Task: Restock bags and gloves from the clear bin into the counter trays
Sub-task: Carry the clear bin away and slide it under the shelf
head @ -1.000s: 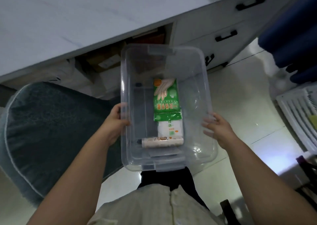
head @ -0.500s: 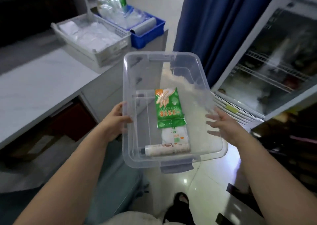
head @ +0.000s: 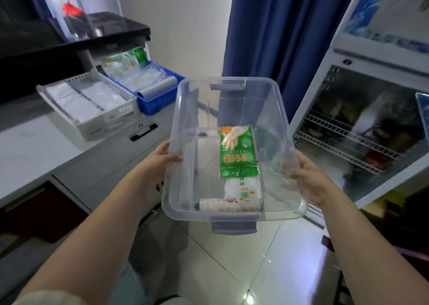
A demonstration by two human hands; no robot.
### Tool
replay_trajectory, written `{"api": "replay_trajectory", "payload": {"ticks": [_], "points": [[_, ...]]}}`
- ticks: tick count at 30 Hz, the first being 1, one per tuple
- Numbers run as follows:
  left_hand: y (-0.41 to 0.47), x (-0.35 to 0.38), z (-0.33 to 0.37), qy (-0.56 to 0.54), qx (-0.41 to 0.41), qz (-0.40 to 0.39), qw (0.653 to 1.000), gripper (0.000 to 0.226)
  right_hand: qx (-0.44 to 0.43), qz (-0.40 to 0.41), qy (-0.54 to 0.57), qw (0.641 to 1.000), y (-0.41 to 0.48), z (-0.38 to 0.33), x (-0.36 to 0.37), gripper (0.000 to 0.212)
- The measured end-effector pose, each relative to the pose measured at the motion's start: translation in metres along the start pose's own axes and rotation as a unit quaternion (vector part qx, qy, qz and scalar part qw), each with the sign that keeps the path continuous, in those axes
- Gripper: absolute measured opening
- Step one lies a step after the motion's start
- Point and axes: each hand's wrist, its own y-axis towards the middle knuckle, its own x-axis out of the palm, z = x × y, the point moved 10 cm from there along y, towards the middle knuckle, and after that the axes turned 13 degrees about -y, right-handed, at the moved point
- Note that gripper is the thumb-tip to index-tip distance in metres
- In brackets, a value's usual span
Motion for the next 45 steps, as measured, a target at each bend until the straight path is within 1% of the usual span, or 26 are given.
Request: {"api": "replay_trajectory", "payload": {"ticks": [2,5,7,10,13,15,16,19,21,27,31,36,40,42,45], "points": [[0.023,0.011,0.015,-0.004,0.014,0.011,1.000,0.069,-0.006,0.004,0.009,1.000,0.027,-0.010,-0.014,0.077],[0.063,0.022,0.040,-0.002,0.029,0.023,0.999,0.090,-0.006,0.014,0.016,1.000,0.076,-0.028,-0.030,0.081],[0.098,0.026,0.059,-0.010,0.033,0.026,0.999,0.098,-0.005,0.025,0.009,1.000,0.113,-0.045,-0.041,0.083],[0.156,0.036,0.098,-0.008,0.043,0.008,0.999,0.092,-0.025,0.027,-0.013,0.999,0.172,-0.085,-0.051,0.077],[0.211,0.050,0.147,0.003,0.066,-0.018,0.998,0.084,-0.015,0.044,-0.008,0.999,0.230,-0.129,-0.062,0.081],[0.248,0.057,0.182,-0.007,0.071,-0.024,0.997,0.085,-0.014,0.052,-0.002,0.999,0.270,-0.159,-0.071,0.082],[0.268,0.058,0.198,-0.015,0.074,-0.022,0.997,0.086,-0.016,0.053,-0.003,0.998,0.290,-0.173,-0.074,0.083],[0.324,0.063,0.244,-0.036,0.087,-0.015,0.995,0.078,-0.026,0.051,-0.006,0.998,0.350,-0.211,-0.084,0.084],[0.360,0.066,0.266,-0.038,0.097,-0.012,0.995,0.079,-0.030,0.049,-0.007,0.998,0.391,-0.233,-0.090,0.084],[0.479,0.064,0.319,-0.031,0.117,0.048,0.992,0.084,-0.053,0.041,-0.020,0.998,0.538,-0.284,-0.108,0.082],[0.558,0.053,0.351,-0.028,0.152,0.098,0.983,0.088,-0.073,0.011,-0.036,0.997,0.651,-0.311,-0.115,0.085],[0.630,0.037,0.398,-0.055,0.183,0.140,0.972,0.086,-0.088,-0.062,-0.065,0.992,0.793,-0.359,-0.106,0.083],[0.671,-0.002,0.415,-0.084,0.198,0.220,0.952,0.087,-0.117,-0.121,-0.079,0.983,0.888,-0.389,-0.064,0.081],[0.692,-0.027,0.423,-0.093,0.203,0.256,0.940,0.088,-0.113,-0.151,-0.070,0.979,0.934,-0.395,-0.038,0.079],[0.730,-0.061,0.452,-0.051,0.210,0.280,0.935,0.089,-0.113,-0.184,-0.087,0.972,1.002,-0.406,0.003,0.074]]}}
